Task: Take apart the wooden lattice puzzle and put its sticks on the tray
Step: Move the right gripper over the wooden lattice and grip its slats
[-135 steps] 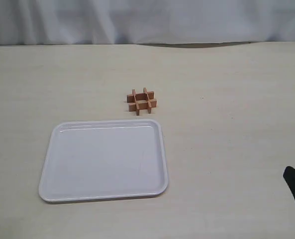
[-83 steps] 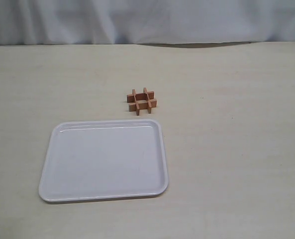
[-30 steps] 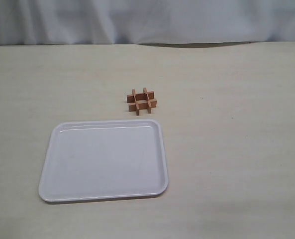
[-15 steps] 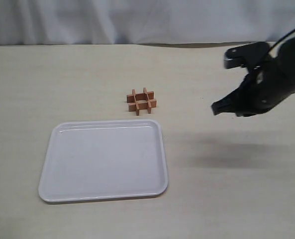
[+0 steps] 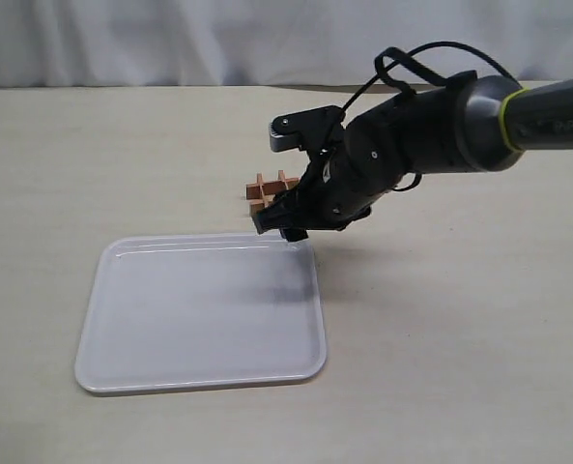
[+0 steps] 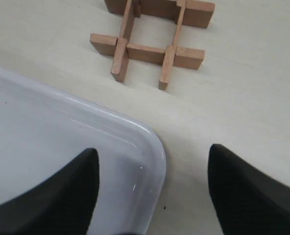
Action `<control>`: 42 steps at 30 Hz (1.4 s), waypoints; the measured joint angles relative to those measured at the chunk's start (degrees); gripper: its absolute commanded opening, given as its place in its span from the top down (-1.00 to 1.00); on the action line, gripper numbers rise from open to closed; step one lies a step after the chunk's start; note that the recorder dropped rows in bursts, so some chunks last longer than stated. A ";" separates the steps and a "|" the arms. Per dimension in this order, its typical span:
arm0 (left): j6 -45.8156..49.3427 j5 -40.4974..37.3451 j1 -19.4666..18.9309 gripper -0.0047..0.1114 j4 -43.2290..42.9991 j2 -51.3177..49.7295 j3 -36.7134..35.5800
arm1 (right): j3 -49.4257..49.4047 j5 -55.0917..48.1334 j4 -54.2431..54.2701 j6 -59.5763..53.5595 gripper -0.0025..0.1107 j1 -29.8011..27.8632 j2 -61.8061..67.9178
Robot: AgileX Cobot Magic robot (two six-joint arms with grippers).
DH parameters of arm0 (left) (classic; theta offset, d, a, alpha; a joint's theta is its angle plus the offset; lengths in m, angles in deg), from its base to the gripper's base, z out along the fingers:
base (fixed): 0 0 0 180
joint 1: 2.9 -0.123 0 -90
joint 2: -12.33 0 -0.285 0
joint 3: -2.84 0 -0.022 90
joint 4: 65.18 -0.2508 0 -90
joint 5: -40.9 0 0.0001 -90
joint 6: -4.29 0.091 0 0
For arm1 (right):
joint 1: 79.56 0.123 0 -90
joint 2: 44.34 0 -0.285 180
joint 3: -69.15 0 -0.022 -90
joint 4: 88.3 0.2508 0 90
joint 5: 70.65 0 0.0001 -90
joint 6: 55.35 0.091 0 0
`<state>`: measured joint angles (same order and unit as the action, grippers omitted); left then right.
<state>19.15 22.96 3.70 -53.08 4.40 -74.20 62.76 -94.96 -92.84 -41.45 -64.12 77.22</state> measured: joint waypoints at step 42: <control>0.00 0.00 0.00 0.92 0.00 0.00 0.00 | 0.33 16.83 -0.13 1.09 0.10 -3.27 6.96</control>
<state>19.15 22.96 3.70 -53.08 4.40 -74.20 63.10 -78.14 -92.97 -40.37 -67.39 84.18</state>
